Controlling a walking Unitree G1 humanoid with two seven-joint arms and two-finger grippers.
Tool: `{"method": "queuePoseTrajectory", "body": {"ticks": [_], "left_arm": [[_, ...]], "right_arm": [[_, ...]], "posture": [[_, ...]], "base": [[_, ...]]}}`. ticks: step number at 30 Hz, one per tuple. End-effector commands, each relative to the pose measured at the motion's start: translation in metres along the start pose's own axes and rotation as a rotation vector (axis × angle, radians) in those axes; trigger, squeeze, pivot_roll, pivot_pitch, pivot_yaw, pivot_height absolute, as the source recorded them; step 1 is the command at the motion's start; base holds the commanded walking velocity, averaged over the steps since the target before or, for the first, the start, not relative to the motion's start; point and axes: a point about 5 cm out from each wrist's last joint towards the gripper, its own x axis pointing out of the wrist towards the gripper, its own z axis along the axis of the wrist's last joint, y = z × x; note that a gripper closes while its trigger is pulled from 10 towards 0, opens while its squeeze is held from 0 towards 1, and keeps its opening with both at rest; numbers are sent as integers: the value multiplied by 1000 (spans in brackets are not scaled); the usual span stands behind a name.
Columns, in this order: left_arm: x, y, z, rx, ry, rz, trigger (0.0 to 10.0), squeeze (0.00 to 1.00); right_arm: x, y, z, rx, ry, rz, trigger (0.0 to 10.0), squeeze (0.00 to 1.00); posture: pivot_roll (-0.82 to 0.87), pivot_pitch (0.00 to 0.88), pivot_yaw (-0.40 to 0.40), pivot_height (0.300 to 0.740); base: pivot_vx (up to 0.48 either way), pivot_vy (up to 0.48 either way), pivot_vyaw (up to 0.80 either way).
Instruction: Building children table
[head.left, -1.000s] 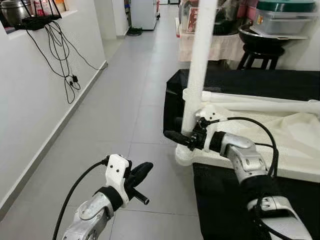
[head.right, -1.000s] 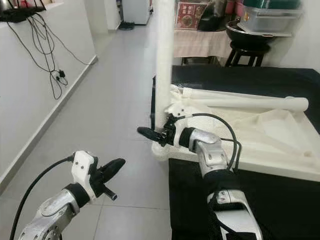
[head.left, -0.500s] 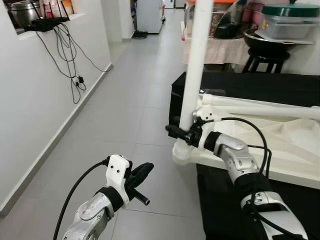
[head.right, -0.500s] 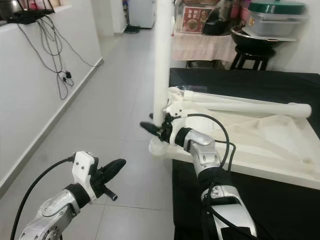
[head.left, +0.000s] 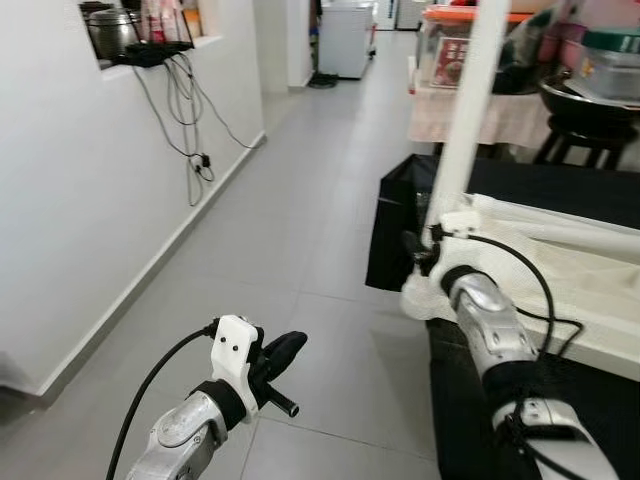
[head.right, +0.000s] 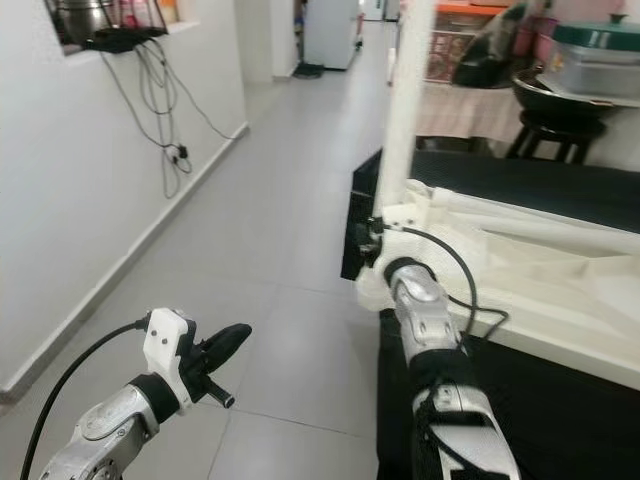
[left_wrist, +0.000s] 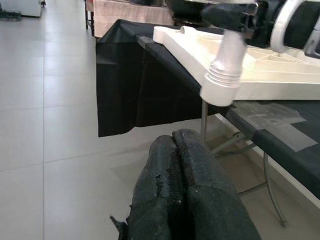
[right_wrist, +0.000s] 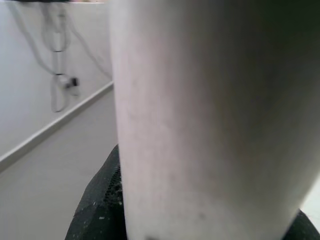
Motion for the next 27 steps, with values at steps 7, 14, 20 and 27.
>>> {"method": "queuePoseTrajectory", "body": {"ticks": [7, 14, 20, 27], "left_arm": [[-2, 2, 2, 3, 8, -8, 10000, 0], [-1, 3, 2, 2, 8, -8, 10000, 0], [-2, 2, 2, 2, 6, -2, 10000, 0], [-1, 1, 2, 1, 5, -3, 10000, 0]], "right_arm": [[-12, -40, 0, -127, 29, -264, 0, 0], [-12, -38, 0, -135, 44, -304, 10000, 0], [-6, -23, 13, -60, 11, -260, 10000, 1000], [8, 0, 23, -5, -25, 19, 10000, 0]], "posture": [[11, 0, -7, 740], [17, 0, -11, 740], [19, 0, -12, 740], [26, 0, -14, 740]], "base": [[0, 0, 0], [0, 0, 0], [0, 0, 0], [0, 0, 0]]}}
